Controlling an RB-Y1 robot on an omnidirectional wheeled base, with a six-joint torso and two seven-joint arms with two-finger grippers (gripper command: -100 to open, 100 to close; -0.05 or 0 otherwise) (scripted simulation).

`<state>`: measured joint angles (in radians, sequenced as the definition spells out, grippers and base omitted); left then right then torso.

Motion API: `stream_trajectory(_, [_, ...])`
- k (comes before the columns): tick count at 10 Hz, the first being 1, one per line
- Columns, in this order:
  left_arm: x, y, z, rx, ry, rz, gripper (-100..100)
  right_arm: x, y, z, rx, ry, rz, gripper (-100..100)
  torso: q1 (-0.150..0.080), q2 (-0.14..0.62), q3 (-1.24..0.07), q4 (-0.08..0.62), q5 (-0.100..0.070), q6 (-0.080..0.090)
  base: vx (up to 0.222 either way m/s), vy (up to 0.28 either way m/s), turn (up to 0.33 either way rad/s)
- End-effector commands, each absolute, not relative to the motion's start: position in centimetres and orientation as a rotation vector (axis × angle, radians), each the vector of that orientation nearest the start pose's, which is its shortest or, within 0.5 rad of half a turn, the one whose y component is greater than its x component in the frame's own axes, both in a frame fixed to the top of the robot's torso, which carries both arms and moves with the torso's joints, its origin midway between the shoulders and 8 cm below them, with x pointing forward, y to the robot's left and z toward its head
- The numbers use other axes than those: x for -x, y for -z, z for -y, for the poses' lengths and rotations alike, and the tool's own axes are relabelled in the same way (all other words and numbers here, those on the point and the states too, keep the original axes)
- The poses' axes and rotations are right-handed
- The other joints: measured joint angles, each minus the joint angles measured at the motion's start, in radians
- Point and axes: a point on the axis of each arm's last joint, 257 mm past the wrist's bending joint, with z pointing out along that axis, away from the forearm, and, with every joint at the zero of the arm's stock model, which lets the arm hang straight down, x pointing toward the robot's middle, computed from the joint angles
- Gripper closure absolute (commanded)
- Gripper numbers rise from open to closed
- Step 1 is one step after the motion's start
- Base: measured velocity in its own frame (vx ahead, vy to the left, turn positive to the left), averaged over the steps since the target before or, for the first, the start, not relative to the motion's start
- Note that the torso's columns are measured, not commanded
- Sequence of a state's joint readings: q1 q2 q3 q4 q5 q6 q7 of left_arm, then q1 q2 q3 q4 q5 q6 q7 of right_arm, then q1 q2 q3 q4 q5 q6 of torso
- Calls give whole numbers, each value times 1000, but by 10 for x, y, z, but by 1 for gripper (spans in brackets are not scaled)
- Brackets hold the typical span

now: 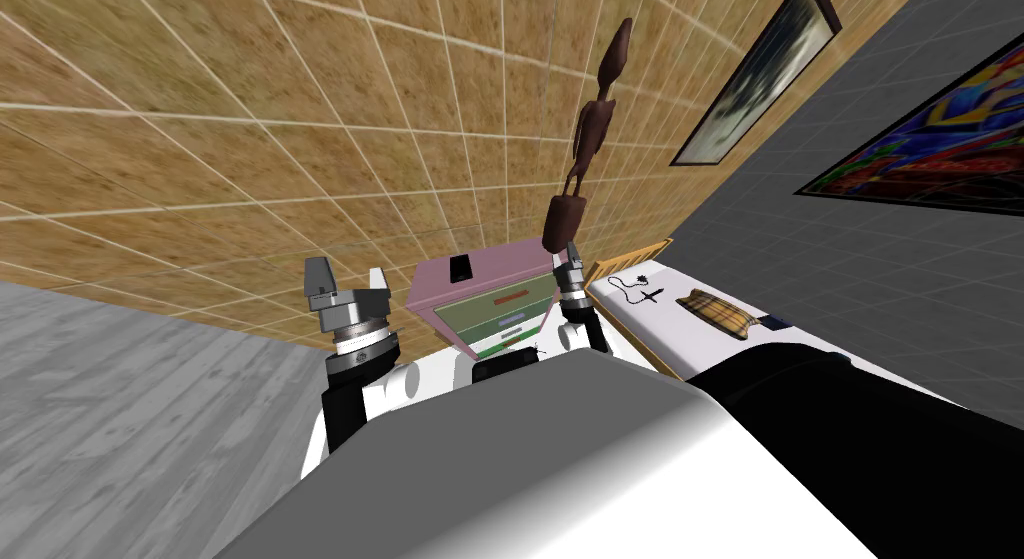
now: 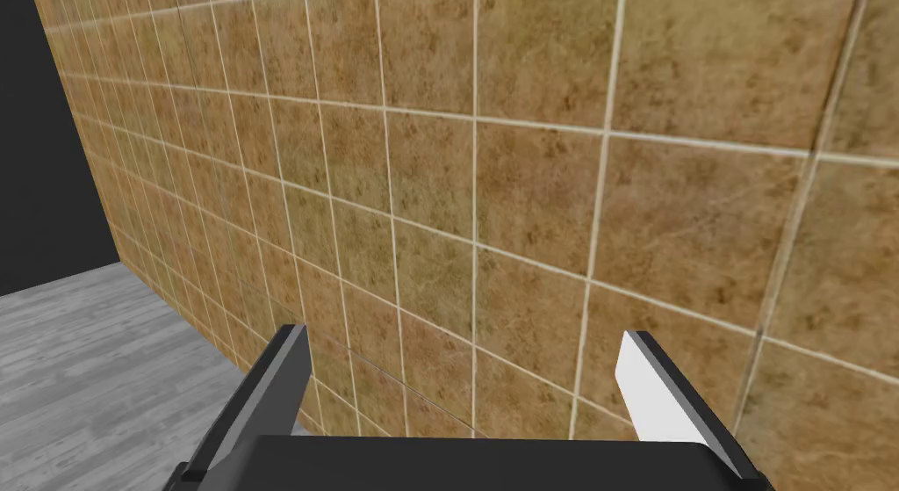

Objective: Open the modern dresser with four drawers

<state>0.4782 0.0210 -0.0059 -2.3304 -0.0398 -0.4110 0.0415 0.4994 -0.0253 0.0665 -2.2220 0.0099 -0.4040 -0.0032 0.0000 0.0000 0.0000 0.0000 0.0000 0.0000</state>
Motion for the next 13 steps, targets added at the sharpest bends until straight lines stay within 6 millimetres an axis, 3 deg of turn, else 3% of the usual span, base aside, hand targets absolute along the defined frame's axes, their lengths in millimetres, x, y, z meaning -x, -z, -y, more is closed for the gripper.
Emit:
stream_trajectory(1, [-351,-37,-269,651,1323,-653,0,-373,23,257,-767,-1327,-750,0,0,40,-82,41,0,0,0,0,0])
stream_trajectory(9, [-351,-37,-269,651,1323,-653,0,-372,22,257,-766,-1327,-750,0,0,618,-1234,617,0,0,0,0,0])
stream_trajectory(10, [-351,-37,-269,651,1323,-653,0,-374,26,254,-715,-1287,-808,-100,0,691,-1382,691,0,0,0,21,5])
stream_trajectory(13, [-350,-38,-269,647,1325,-649,0,-378,31,250,-623,-1191,-893,-100,2,737,-1475,737,1,0,-20,47,2])
